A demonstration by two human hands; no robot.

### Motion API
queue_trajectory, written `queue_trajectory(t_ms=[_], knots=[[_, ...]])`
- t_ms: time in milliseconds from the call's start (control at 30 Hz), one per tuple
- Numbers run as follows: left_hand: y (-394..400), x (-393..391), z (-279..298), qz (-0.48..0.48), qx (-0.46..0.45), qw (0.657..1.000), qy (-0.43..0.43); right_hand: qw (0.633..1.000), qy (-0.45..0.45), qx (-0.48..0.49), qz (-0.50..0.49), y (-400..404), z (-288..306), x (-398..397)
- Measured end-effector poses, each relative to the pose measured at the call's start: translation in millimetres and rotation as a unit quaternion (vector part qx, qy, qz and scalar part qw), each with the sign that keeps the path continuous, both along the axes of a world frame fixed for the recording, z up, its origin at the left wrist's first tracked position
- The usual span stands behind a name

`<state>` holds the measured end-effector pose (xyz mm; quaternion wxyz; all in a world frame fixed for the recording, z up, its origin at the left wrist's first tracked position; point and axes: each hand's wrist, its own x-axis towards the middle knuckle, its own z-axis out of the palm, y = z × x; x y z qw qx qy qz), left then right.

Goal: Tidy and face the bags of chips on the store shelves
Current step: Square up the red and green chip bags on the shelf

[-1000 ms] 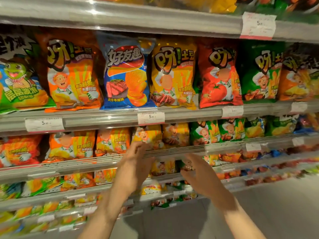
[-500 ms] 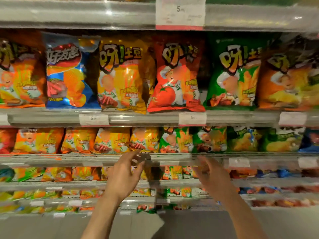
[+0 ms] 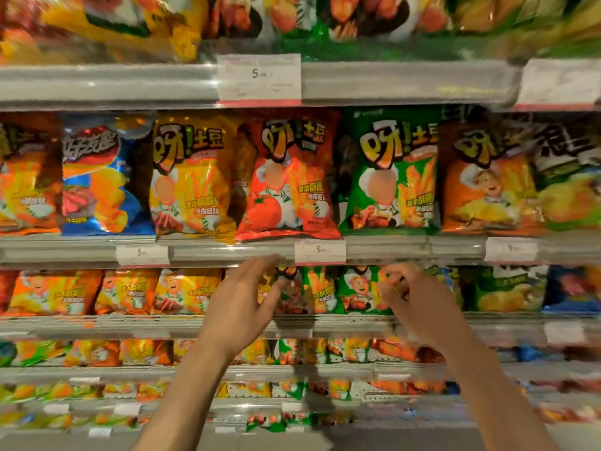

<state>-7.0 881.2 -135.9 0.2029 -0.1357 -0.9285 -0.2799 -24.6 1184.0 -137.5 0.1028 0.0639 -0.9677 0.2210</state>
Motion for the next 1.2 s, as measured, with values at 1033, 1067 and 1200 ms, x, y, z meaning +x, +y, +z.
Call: queue_trajectory(t_ms=[1033,1067,1200], knots=[[1,-51,13,-0.080,-0.057,0.992,0.083,0.979,0.009,-0.146,0.143,-101,119,-62],[1,-50,14,-0.081,-0.053,0.992,0.079,0.975,-0.007,-0.156,0.156,-104,123,-68],[0,-48,15,-0.085,-0.045,0.993,0.073,0.963,-0.049,-0.196,0.179,-107,125,-85]])
